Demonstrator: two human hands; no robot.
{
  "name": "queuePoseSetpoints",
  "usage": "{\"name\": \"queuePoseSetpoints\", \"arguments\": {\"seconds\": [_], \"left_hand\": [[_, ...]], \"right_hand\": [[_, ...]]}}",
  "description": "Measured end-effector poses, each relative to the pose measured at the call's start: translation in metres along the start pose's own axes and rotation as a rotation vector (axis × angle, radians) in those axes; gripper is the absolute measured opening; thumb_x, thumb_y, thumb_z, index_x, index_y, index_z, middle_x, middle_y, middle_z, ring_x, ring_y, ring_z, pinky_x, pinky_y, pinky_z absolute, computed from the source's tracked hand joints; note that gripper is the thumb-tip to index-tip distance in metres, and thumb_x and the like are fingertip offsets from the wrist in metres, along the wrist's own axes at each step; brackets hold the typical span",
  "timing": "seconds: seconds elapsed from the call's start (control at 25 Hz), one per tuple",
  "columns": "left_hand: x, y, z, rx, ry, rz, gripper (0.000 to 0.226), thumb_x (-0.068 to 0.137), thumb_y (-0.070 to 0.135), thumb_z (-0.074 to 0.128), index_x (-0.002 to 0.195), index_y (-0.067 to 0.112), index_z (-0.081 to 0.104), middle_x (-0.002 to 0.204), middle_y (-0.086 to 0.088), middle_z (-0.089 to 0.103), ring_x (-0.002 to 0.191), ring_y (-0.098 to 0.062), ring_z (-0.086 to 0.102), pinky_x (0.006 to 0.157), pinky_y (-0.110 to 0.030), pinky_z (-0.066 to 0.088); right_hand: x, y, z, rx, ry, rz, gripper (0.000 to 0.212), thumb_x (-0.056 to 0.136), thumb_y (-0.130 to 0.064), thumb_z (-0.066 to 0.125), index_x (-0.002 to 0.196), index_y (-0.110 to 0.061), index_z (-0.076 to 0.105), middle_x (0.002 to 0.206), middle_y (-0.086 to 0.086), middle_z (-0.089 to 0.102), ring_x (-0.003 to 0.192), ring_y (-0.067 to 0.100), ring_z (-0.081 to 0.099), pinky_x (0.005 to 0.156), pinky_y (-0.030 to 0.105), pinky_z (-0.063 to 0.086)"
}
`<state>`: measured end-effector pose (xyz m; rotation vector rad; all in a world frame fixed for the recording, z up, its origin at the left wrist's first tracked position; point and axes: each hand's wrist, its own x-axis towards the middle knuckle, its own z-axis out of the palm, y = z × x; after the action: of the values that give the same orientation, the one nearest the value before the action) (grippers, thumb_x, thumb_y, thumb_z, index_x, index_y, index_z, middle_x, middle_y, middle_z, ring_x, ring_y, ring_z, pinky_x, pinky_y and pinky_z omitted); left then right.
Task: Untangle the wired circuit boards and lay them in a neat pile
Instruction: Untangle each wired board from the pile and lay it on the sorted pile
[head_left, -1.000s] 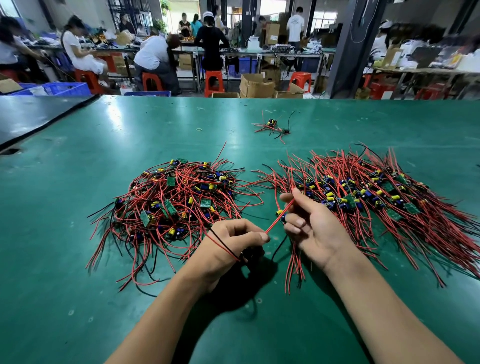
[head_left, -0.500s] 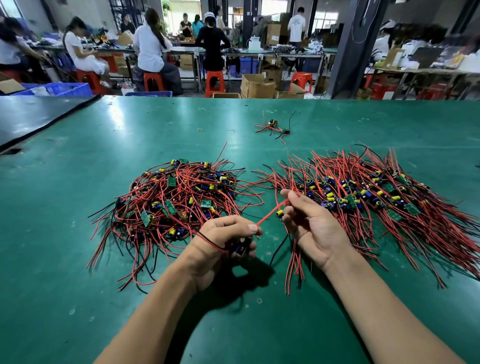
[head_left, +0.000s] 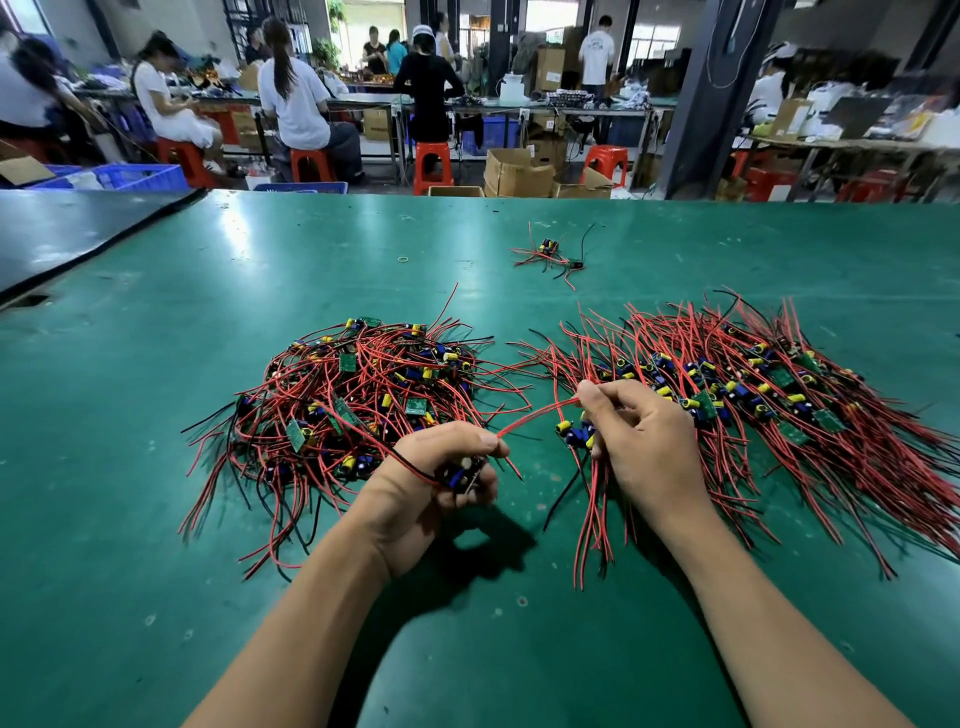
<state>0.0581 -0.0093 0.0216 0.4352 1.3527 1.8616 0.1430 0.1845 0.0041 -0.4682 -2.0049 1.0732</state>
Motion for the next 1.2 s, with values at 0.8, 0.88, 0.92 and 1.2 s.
{"name": "queuePoseSetpoints", "arguments": {"seconds": [0.8, 0.88, 0.92, 1.2], "left_hand": [[0.009, -0.010, 0.007, 0.087, 0.308, 0.144, 0.014, 0.092, 0.019, 0.065, 0.082, 0.010, 0.065, 0.081, -0.016, 0.069, 0.064, -0.023, 0.066, 0.058, -0.031, 0.055], [0.009, -0.009, 0.007, 0.113, 0.360, 0.206, 0.016, 0.092, 0.022, 0.066, 0.080, 0.012, 0.064, 0.077, -0.014, 0.067, 0.068, -0.024, 0.061, 0.069, -0.040, 0.051], [0.009, -0.009, 0.008, 0.109, 0.373, 0.233, 0.016, 0.092, 0.023, 0.065, 0.081, 0.012, 0.064, 0.075, -0.010, 0.069, 0.069, -0.023, 0.060, 0.071, -0.041, 0.049], [0.007, -0.004, 0.008, -0.007, 0.274, 0.268, 0.006, 0.082, 0.018, 0.073, 0.083, 0.015, 0.068, 0.082, -0.007, 0.074, 0.069, -0.020, 0.072, 0.054, -0.024, 0.054]], "right_hand": [[-0.020, -0.018, 0.014, -0.168, -0.378, -0.190, 0.022, 0.082, -0.018, 0.080, 0.105, -0.017, 0.077, 0.091, -0.006, 0.069, 0.080, 0.004, 0.060, 0.077, 0.014, 0.043], [-0.022, -0.020, 0.016, -0.114, -0.436, -0.230, 0.028, 0.080, -0.024, 0.083, 0.107, -0.018, 0.076, 0.088, -0.010, 0.067, 0.075, 0.002, 0.059, 0.072, 0.016, 0.043], [-0.022, -0.021, 0.016, -0.083, -0.430, -0.232, 0.032, 0.079, -0.031, 0.083, 0.107, -0.018, 0.076, 0.088, -0.013, 0.066, 0.074, 0.000, 0.059, 0.071, 0.014, 0.043], [-0.022, -0.023, 0.022, 0.042, -0.265, -0.091, 0.021, 0.095, -0.032, 0.065, 0.075, -0.032, 0.070, 0.074, -0.017, 0.068, 0.070, 0.000, 0.060, 0.072, 0.018, 0.045]]}}
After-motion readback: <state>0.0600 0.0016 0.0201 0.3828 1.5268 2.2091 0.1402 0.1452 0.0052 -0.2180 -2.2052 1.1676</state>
